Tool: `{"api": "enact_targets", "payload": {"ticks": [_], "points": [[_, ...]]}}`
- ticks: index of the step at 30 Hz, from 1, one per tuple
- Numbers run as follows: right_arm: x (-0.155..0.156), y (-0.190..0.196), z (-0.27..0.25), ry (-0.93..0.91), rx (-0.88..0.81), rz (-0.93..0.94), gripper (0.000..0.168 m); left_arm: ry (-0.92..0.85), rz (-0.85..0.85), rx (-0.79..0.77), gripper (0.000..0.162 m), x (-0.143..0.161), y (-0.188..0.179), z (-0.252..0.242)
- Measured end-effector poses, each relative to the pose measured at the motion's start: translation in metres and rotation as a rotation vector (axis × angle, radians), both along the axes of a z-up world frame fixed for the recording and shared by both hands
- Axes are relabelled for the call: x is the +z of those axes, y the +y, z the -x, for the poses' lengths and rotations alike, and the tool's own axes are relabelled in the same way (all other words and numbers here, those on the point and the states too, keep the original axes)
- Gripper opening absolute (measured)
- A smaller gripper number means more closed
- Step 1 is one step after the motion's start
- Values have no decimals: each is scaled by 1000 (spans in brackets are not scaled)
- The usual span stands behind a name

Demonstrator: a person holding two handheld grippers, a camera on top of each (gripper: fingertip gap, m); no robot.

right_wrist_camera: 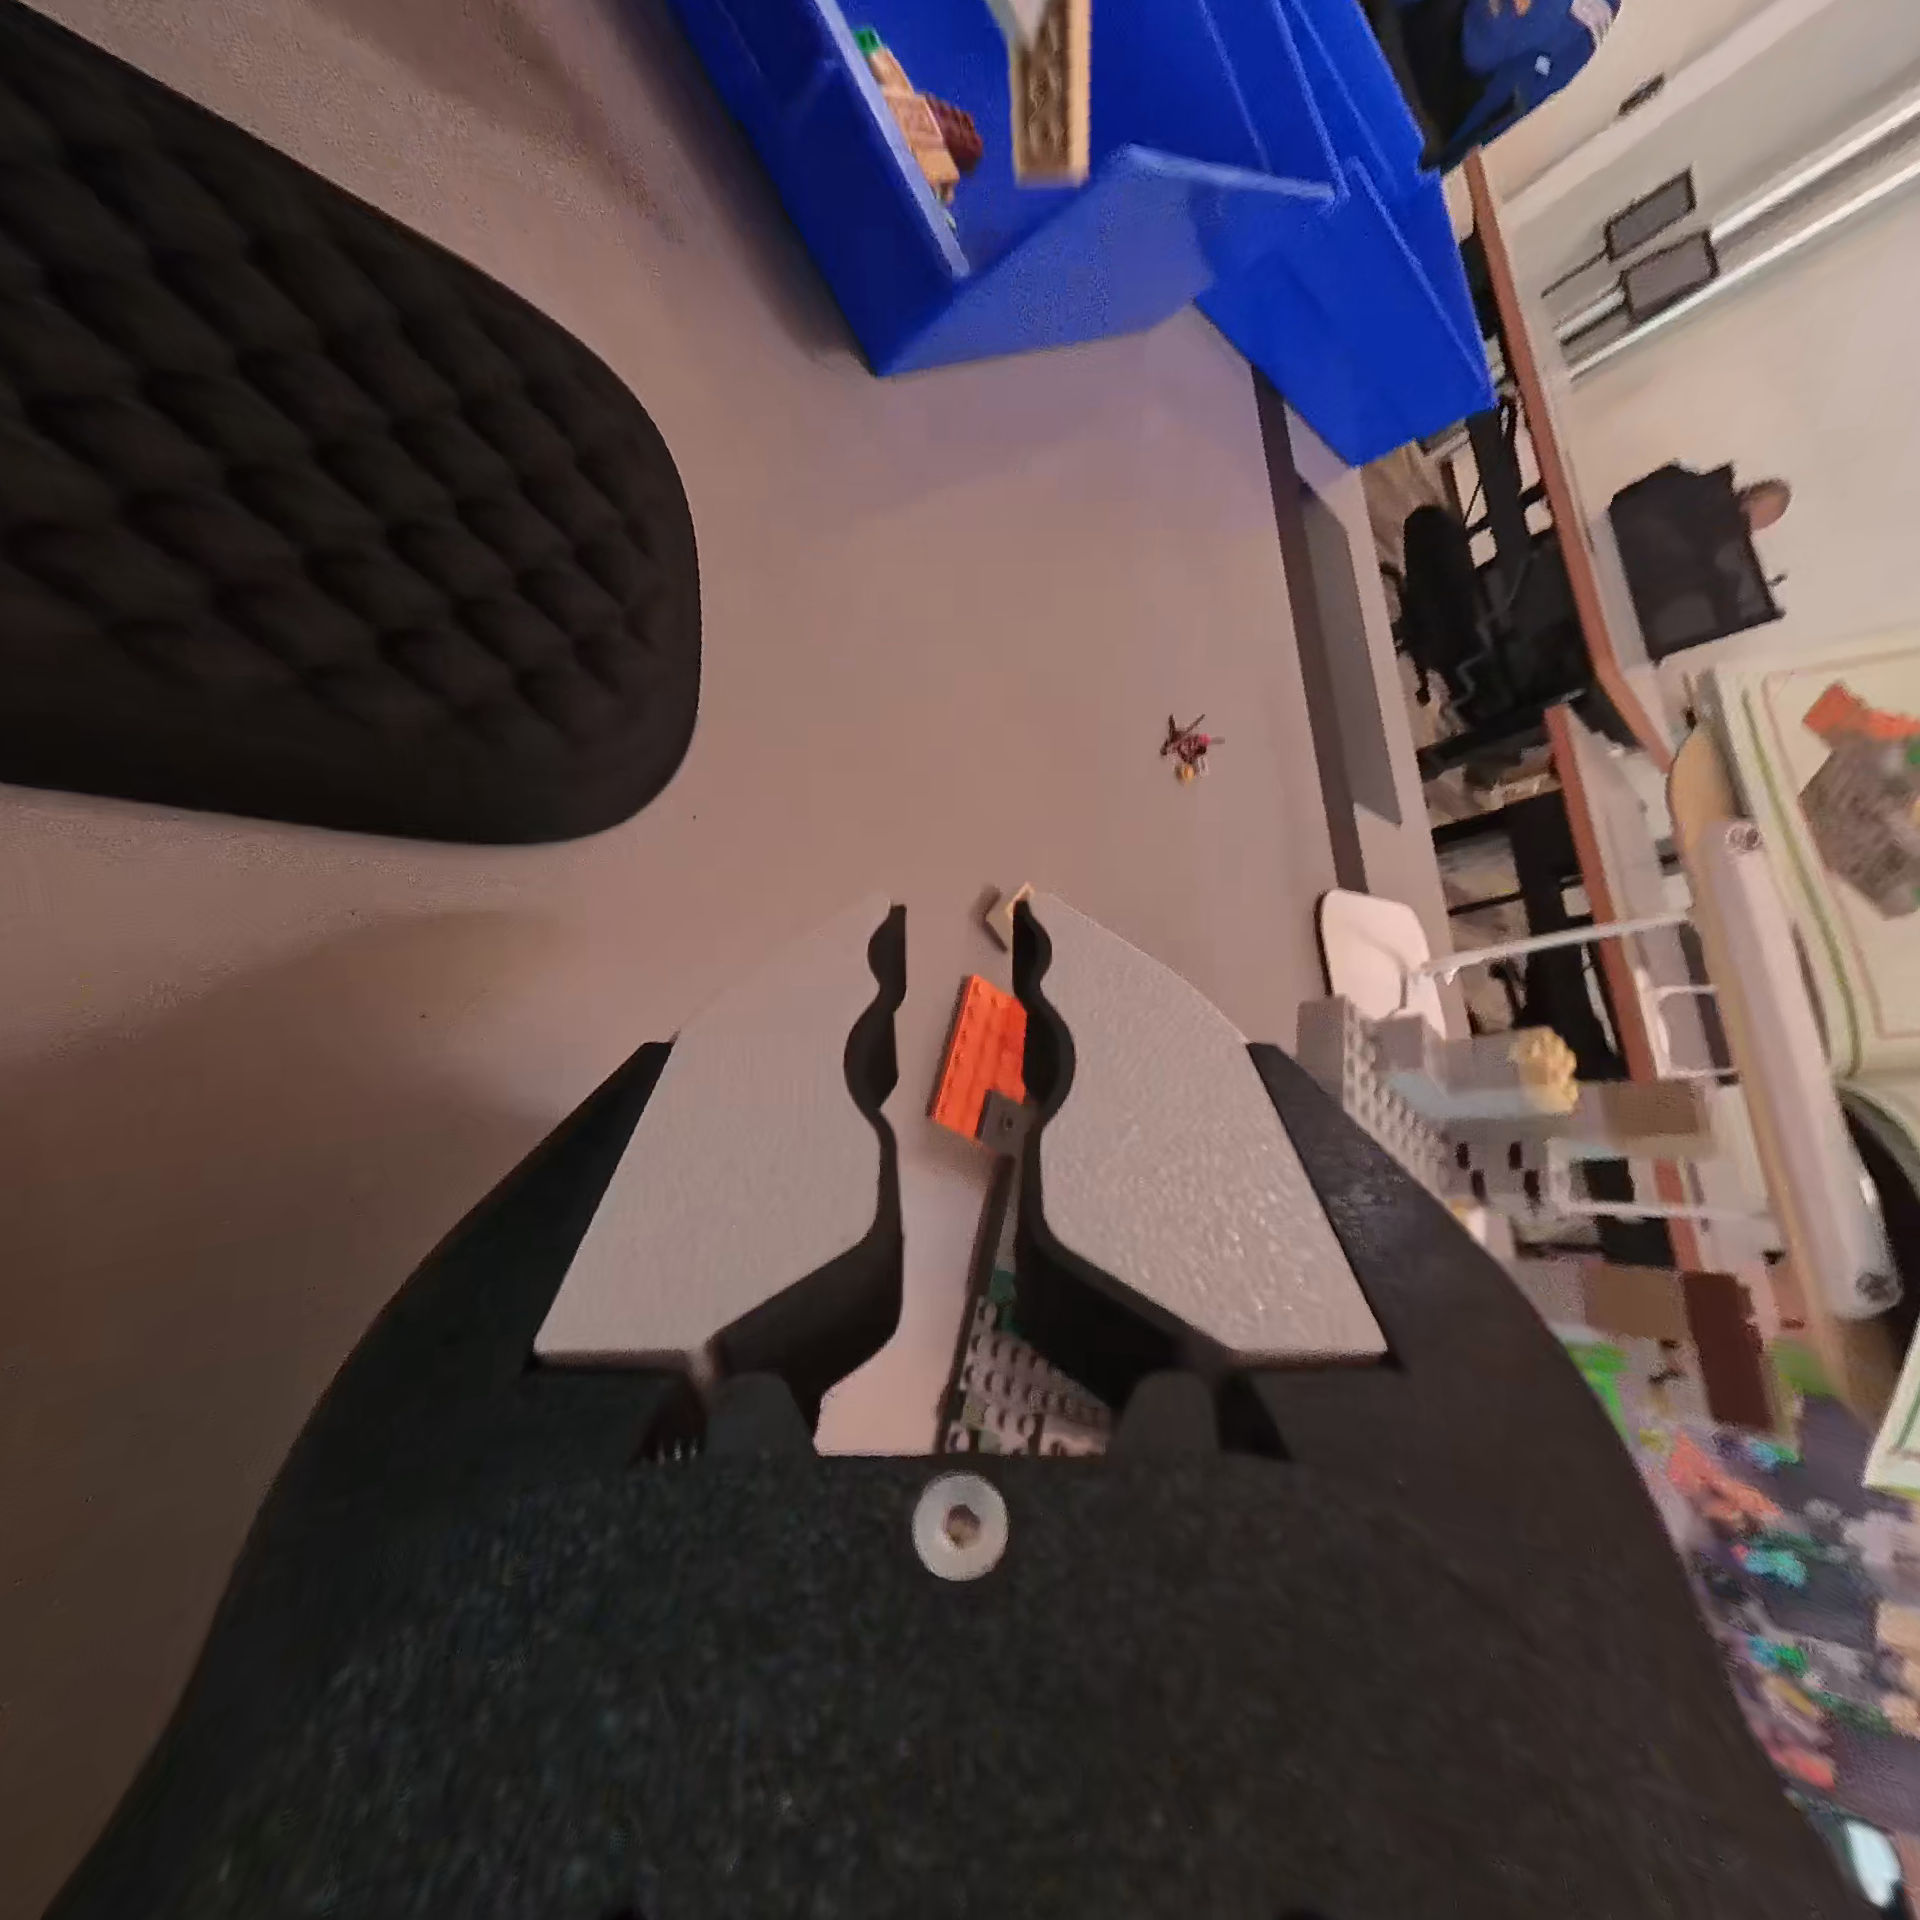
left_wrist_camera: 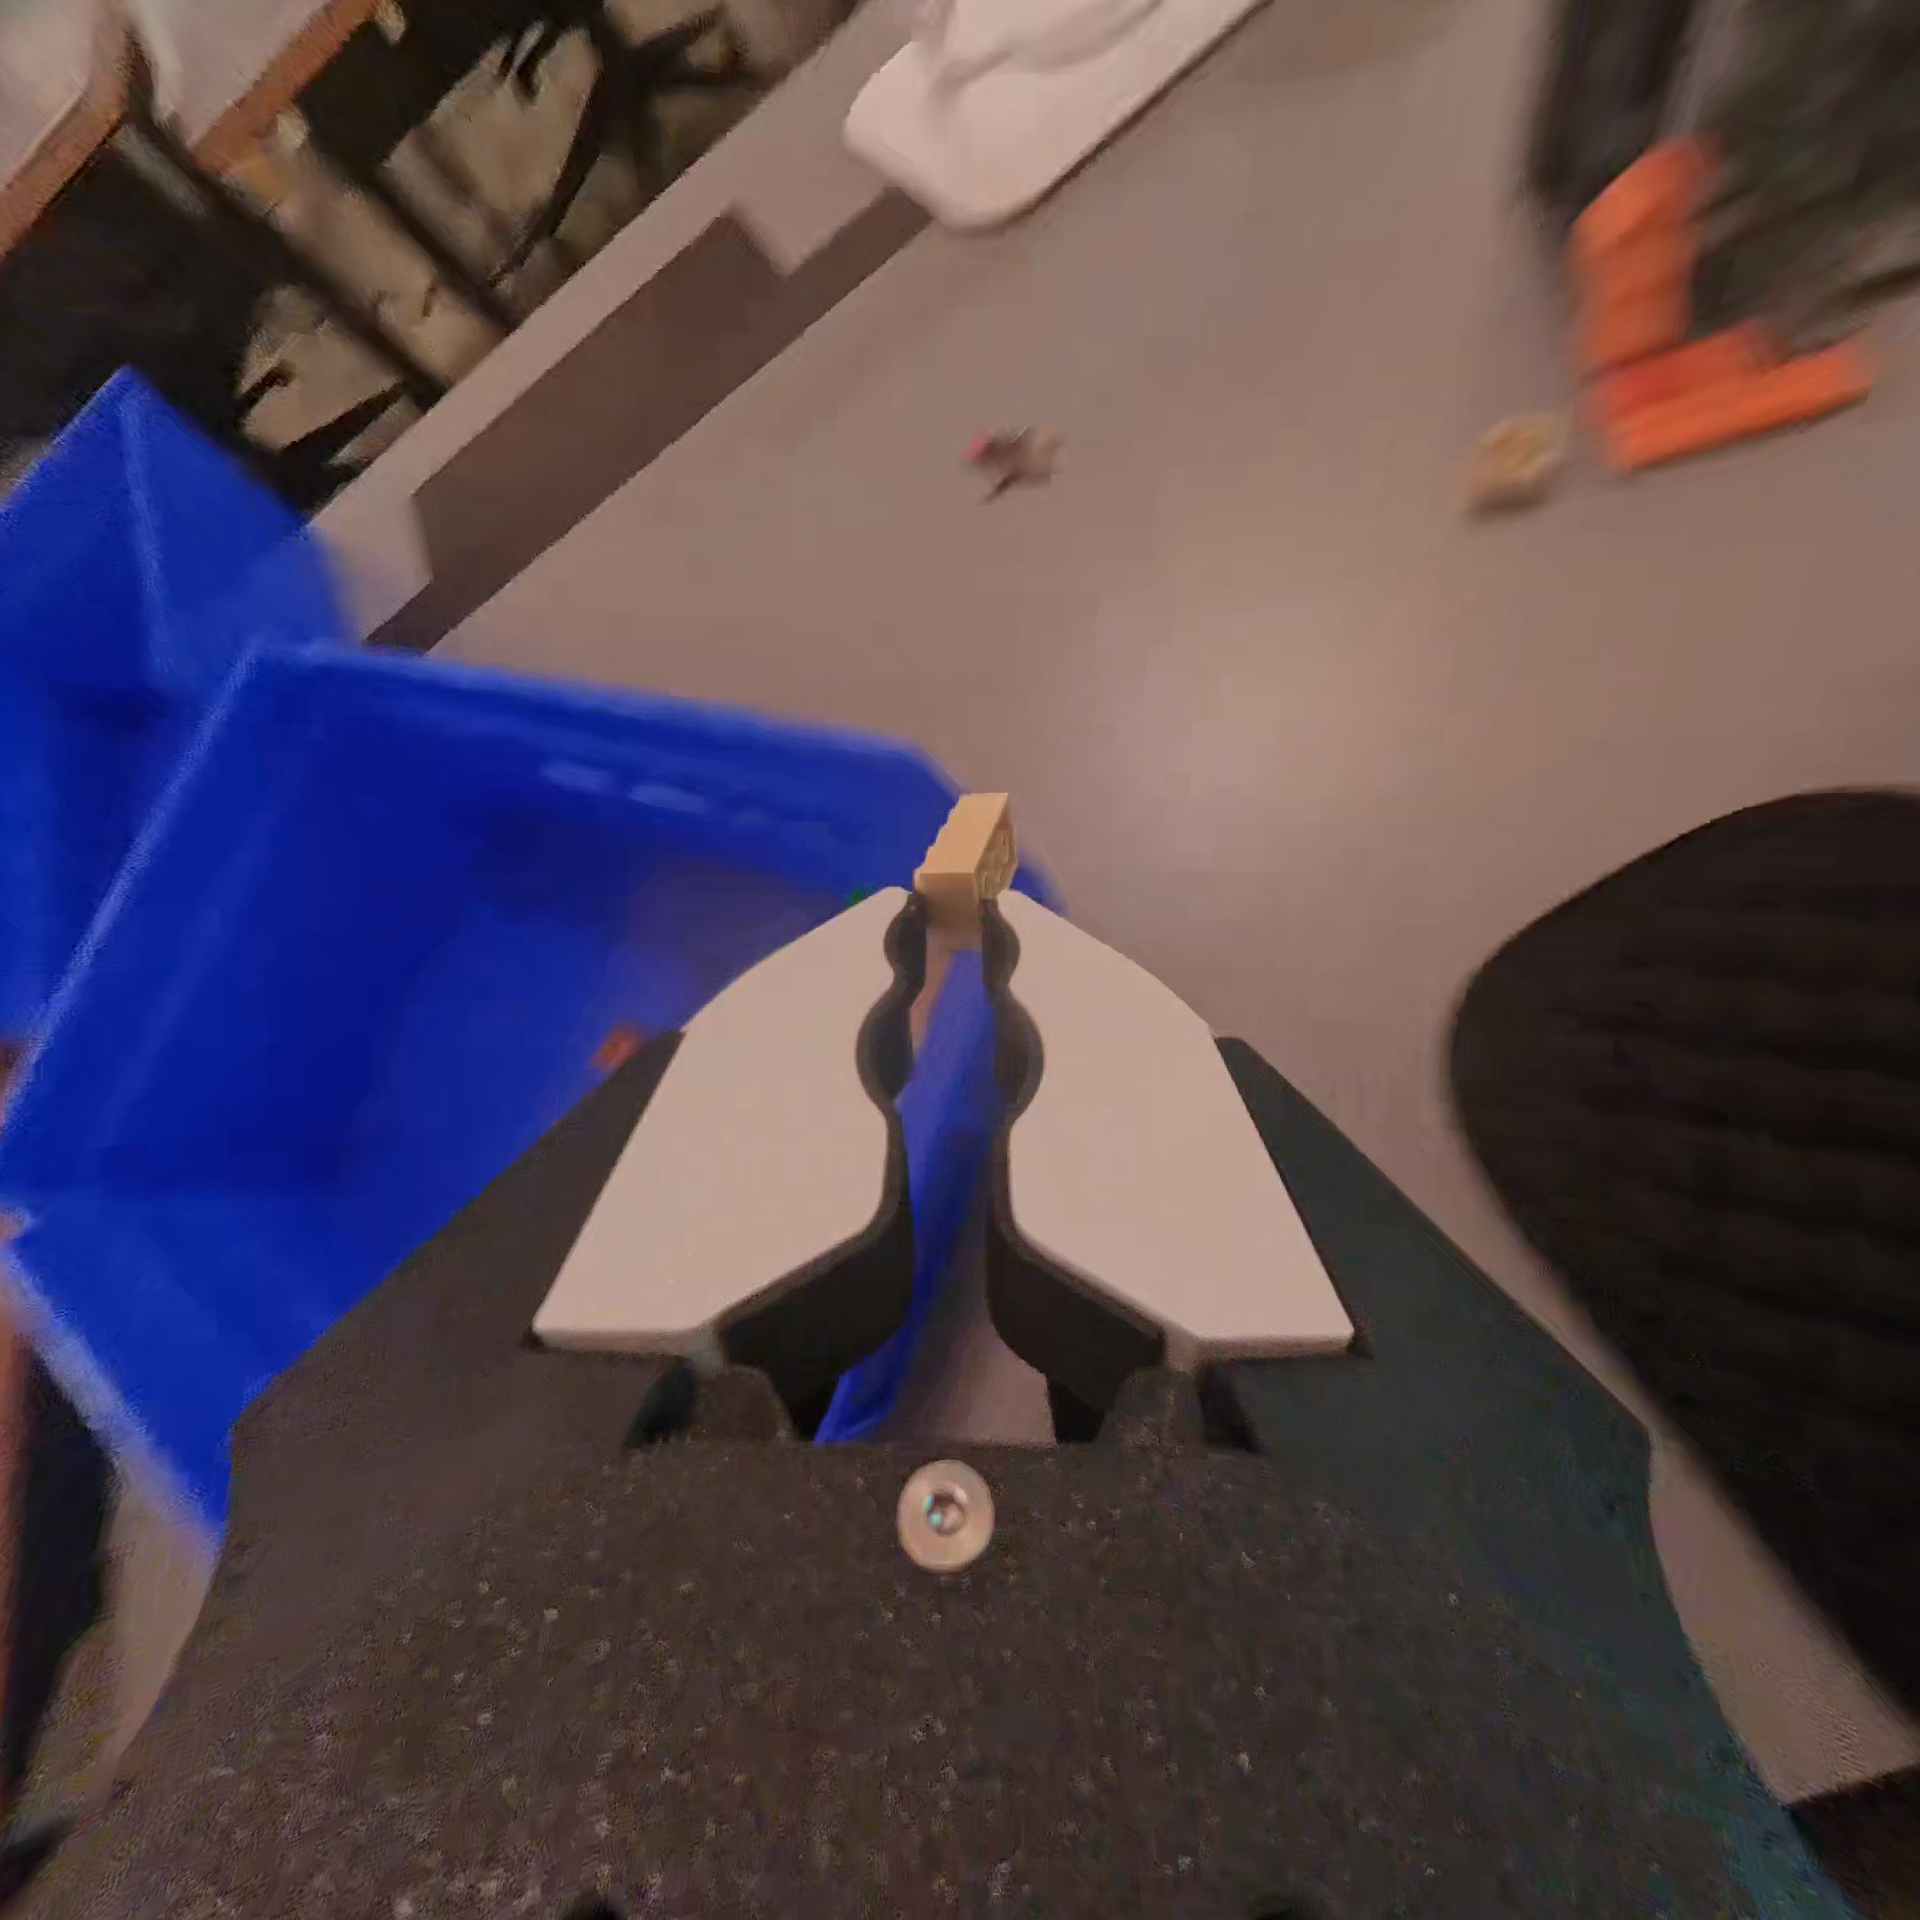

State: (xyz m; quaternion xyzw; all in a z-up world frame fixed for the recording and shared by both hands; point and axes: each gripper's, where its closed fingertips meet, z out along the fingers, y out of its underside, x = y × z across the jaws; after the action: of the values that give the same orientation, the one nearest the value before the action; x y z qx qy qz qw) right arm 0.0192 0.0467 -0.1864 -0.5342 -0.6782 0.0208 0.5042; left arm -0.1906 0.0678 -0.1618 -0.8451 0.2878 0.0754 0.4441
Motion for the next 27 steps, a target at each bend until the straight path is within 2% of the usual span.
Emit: {"api": "enact_targets", "payload": {"ticks": [6, 10, 13, 17, 21, 24, 27], "points": [[-10, 10, -24, 61, -102, 160, 26, 245, 94, 179, 10, -29, 11, 69], [-12, 17, -47, 105, -171, 226, 27, 287, 134, 199, 11, -40, 13, 78], [-15, 20, -61, 131, -207, 265, 27, 261, 116, 183, 16, -36, 14, 70], [-19, 22, -68, 147, -231, 286, 27, 169, 57, 101, 19, -14, 13, 37], [-22, 22, -67, 152, -234, 285, 27, -35, 40, -113, 19, 4, 7, -34], [-21, 23, -65, 162, -241, 286, 27, -165, 87, -243, 22, -1, 8, -83], [-19, 24, -66, 191, -253, 309, 27, -190, 130, -322, 26, -21, 19, -122]]}}
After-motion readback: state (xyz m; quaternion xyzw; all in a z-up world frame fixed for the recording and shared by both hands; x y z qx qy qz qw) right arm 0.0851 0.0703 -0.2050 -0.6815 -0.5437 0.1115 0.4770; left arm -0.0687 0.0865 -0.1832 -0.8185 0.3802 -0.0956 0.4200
